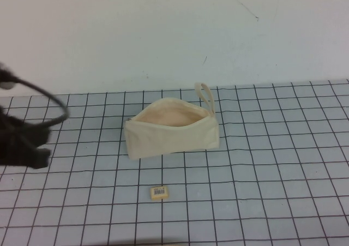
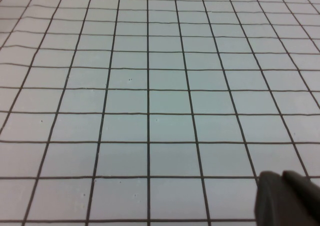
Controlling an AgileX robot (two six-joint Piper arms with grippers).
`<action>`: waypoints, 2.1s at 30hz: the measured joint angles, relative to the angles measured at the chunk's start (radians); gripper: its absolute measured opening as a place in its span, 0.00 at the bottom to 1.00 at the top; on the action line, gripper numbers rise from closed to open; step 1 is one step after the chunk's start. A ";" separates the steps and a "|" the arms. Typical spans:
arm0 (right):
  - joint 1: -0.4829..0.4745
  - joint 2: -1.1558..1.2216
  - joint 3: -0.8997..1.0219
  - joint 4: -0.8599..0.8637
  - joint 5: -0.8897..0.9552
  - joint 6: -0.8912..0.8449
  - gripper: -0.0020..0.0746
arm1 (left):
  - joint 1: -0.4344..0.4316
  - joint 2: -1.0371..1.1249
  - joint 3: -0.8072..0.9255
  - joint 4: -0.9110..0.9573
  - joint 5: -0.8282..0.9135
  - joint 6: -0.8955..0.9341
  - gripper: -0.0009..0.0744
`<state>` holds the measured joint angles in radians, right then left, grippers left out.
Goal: Put eraser into pencil case
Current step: Pick up the eraser from the table
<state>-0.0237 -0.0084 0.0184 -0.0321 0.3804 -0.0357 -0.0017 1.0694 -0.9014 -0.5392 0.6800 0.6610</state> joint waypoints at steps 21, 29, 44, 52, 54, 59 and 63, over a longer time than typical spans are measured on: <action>0.000 0.000 0.000 0.000 0.000 0.000 0.03 | -0.441 0.588 -0.059 0.002 -0.330 0.415 0.14; 0.000 0.000 0.000 0.000 0.000 0.000 0.03 | -0.448 0.754 -0.117 0.019 -0.391 0.418 0.50; 0.000 0.000 0.000 0.000 0.000 0.000 0.03 | -0.449 0.831 -0.148 0.008 -0.482 0.434 0.44; 0.000 0.000 0.000 0.000 0.000 0.000 0.03 | -0.449 0.806 -0.194 0.027 -0.308 0.366 0.44; 0.000 0.000 0.000 0.000 0.000 0.000 0.03 | -0.449 0.791 -0.238 0.027 -0.248 0.342 0.44; 0.000 0.000 0.000 0.001 0.000 0.000 0.03 | -0.449 0.810 -0.253 0.042 -0.240 0.342 0.44; 0.000 0.000 0.000 0.001 0.000 0.000 0.03 | -0.449 0.836 -0.255 0.053 -0.202 0.342 0.44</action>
<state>-0.0237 -0.0084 0.0184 -0.0315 0.3804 -0.0357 -0.4502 1.9050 -1.1565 -0.4861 0.4780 1.0030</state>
